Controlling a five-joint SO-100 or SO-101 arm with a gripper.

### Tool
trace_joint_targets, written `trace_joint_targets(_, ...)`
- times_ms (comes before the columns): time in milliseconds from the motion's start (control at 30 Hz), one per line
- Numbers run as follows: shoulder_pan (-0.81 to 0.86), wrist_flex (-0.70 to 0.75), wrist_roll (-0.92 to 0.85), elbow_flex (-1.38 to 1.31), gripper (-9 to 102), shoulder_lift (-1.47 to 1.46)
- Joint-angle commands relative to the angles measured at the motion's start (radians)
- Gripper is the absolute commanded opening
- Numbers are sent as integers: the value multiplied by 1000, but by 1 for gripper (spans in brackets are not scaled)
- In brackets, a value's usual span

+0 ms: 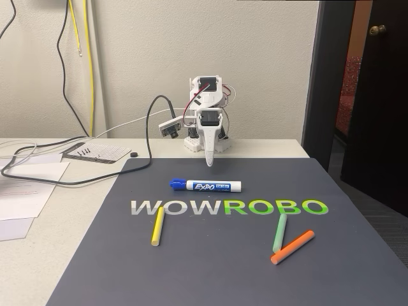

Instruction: Pick up the blue marker.

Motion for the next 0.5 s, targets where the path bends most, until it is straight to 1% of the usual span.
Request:
trace_joint_targets(0,2,-18,12,-8,0,57)
trace_joint_targets(300,9,-44,25,-6,0,57)
trace_joint_targets(400,25,-48,35,-15,6,57)
trace_joint_targets(467,34,-52,31,-17,8,57)
